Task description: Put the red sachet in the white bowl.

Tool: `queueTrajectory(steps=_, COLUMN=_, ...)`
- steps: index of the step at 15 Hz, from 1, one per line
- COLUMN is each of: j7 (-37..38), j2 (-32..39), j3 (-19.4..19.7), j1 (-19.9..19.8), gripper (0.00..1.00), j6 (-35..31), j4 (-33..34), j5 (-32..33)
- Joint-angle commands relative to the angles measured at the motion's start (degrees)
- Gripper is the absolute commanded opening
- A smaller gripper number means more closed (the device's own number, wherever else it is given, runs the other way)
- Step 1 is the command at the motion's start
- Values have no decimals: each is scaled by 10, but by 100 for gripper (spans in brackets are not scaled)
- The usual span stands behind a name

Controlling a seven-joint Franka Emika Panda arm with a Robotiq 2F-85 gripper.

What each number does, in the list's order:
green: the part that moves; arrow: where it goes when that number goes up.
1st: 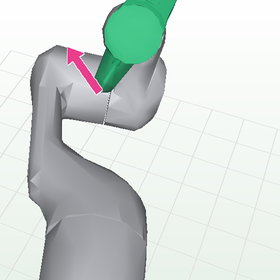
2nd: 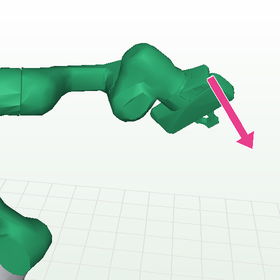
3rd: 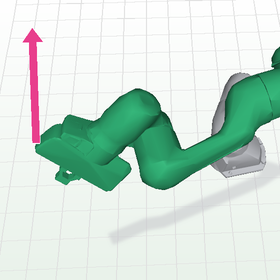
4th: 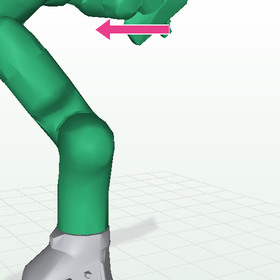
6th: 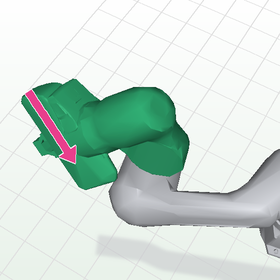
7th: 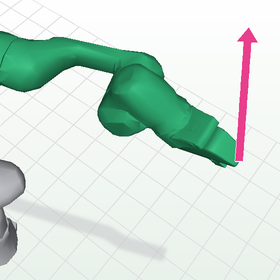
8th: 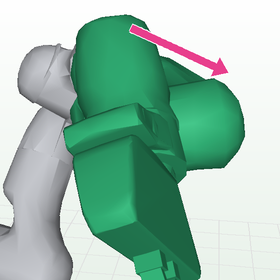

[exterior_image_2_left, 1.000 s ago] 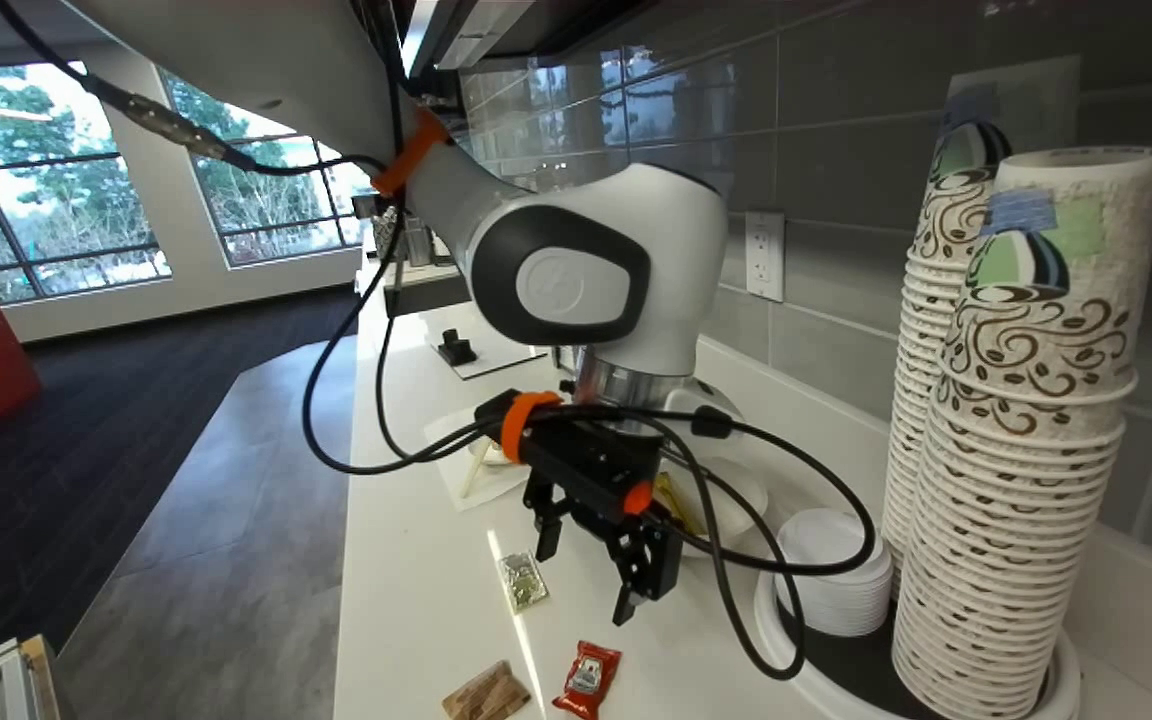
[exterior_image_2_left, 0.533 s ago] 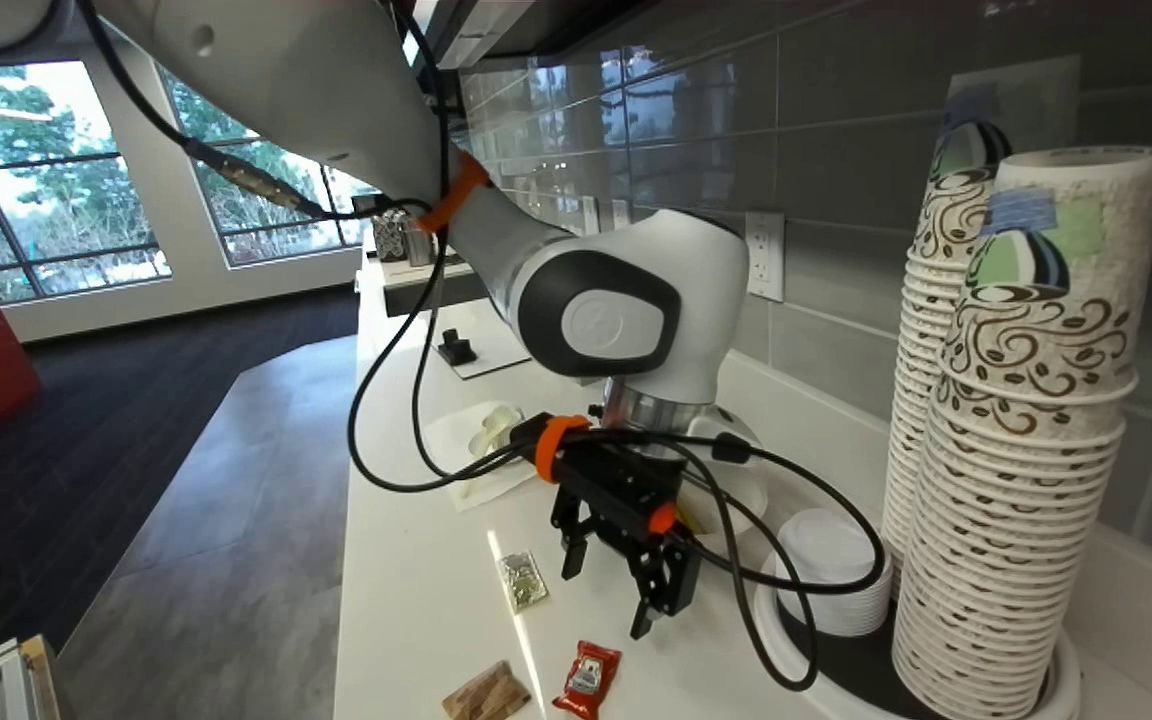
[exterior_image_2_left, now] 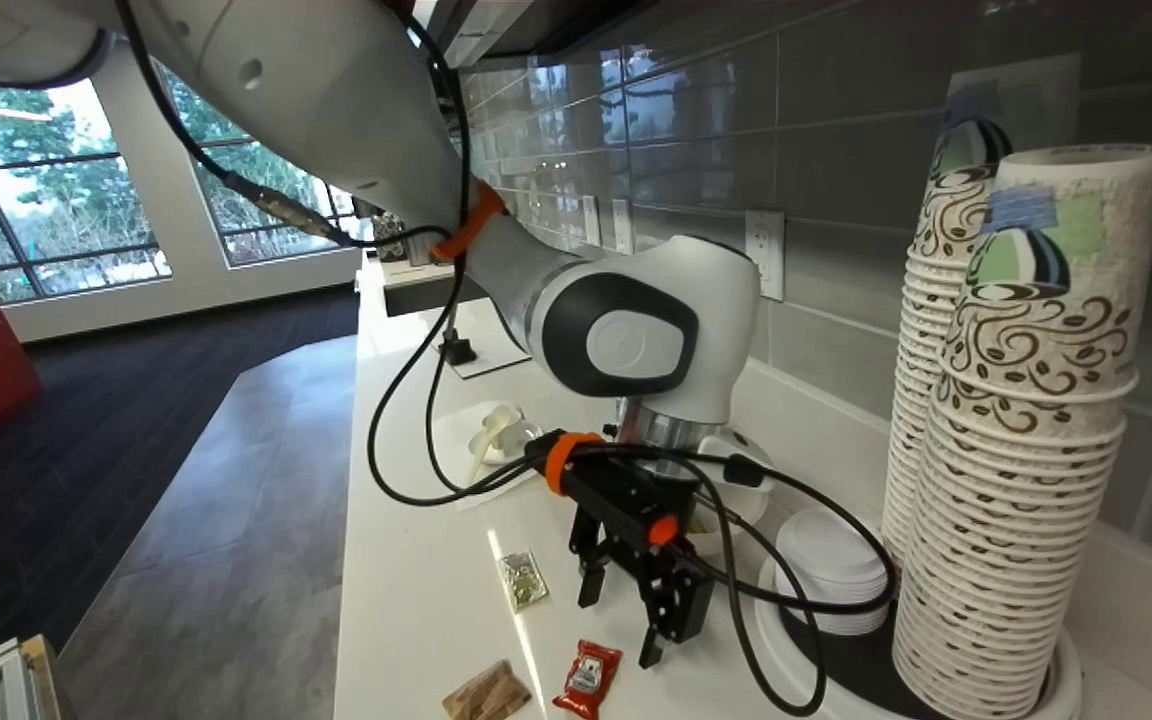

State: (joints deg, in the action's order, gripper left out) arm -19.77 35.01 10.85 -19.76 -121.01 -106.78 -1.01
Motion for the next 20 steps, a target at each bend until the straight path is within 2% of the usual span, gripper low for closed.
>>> queueTrajectory(steps=1, j7=59, j2=27, j3=11, j1=13, gripper=85, j6=36, j4=32, j5=36)
queueTrajectory(steps=6, j7=83, j2=47, j3=8, j1=14, gripper=79, j6=102, j4=58, j5=58)
queueTrajectory(steps=8, j7=77, j2=54, j3=4, j1=12, gripper=71, j6=115, j4=70, j5=58)
queueTrajectory(steps=11, j7=69, j2=64, j3=-1, j1=9, gripper=54, j6=126, j4=89, j5=55)
queueTrajectory(steps=14, j7=67, j2=74, j3=-4, j1=8, gripper=53, j6=137, j4=106, j5=54)
queueTrajectory(steps=16, j7=66, j2=78, j3=-5, j1=8, gripper=48, j6=143, j4=114, j5=54)
queueTrajectory(steps=18, j7=63, j2=81, j3=-6, j1=8, gripper=34, j6=153, j4=122, j5=54)
queueTrajectory(steps=19, j7=64, j2=84, j3=-6, j1=8, gripper=36, j6=155, j4=125, j5=54)
queueTrajectory(steps=20, j7=64, j2=85, j3=-6, j1=8, gripper=33, j6=156, j4=126, j5=54)
